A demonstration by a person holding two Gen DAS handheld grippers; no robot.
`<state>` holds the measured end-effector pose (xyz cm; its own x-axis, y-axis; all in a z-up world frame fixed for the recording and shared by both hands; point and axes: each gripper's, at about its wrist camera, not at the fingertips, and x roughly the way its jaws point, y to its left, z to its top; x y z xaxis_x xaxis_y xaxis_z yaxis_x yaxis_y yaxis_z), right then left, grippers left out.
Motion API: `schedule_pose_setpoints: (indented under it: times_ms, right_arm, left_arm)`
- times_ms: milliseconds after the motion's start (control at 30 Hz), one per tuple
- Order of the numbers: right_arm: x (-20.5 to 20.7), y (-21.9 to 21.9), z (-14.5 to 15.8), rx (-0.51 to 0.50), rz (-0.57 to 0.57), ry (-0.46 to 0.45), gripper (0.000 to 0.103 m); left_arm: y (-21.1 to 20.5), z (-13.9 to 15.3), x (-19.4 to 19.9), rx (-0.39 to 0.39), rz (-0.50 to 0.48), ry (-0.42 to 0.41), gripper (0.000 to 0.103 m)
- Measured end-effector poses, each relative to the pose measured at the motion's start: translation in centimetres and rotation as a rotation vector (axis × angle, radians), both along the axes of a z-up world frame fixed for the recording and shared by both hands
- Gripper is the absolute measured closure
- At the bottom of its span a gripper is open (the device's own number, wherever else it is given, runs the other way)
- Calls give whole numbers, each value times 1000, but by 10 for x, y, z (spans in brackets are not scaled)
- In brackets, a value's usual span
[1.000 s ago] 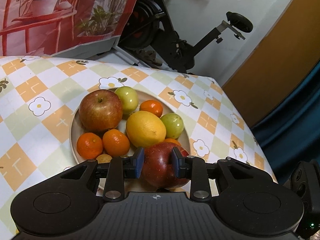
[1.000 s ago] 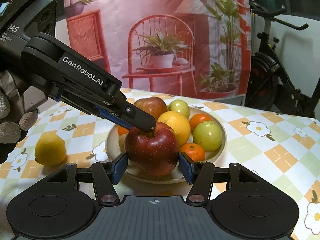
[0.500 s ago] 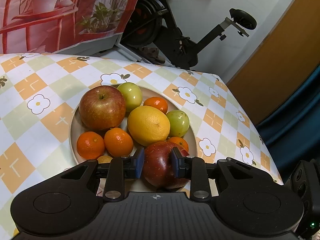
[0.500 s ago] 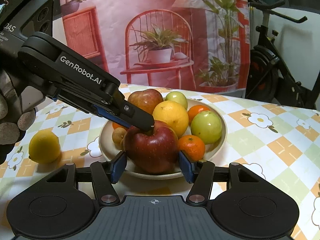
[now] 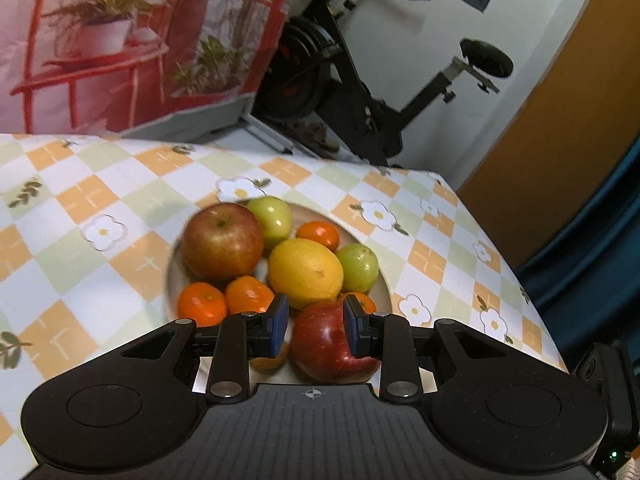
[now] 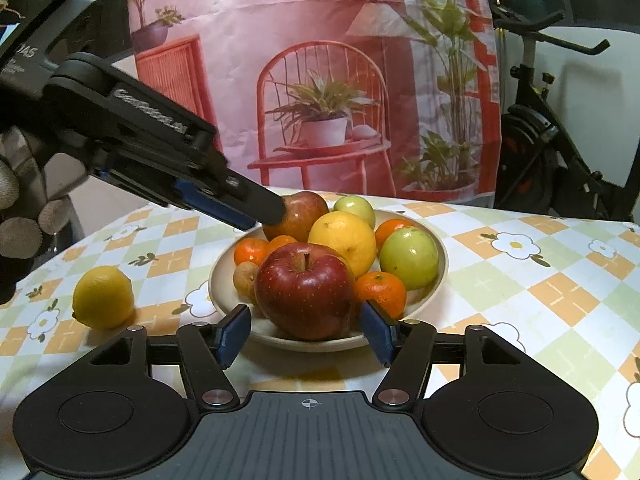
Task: Organize fruits
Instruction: 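Open the left gripper and withdraw from the plate, then move both tools to the yellow lemon on the tablecloth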
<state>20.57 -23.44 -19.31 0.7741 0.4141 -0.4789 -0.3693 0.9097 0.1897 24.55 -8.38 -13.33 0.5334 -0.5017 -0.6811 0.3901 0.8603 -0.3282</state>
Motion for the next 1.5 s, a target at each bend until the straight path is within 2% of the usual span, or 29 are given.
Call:
schedule_pose_setpoints:
  times_ms: [67,233,333,500,833,1133,1500]
  right_arm:
    - [0,-2,-1,5,-18,7,32]
    - [-2,-7,-2,31,-24,11,33]
    - [-3,-8,-2,35,-20,11,33]
    - [-3,-8,-3,42,-20,7,35]
    - [-12,-7,8,48,-38,16,36]
    - [-25,18,19,52,4,36,37]
    - [-23,68,29,-19,131,78,37]
  left_arm:
    - [7,5,-8,16,29,-28,71]
    - [29,14,-27,50,93,-88,68]
    - [49,19,-38,67,138,-111,61]
    - [80,25,-52,108,205,-139,61]
    - [135,31,-71,103,304,-111,61]
    - [160,34,-71,57,328,-100,62]
    - [170,-6,-63,-8,274,-23,63]
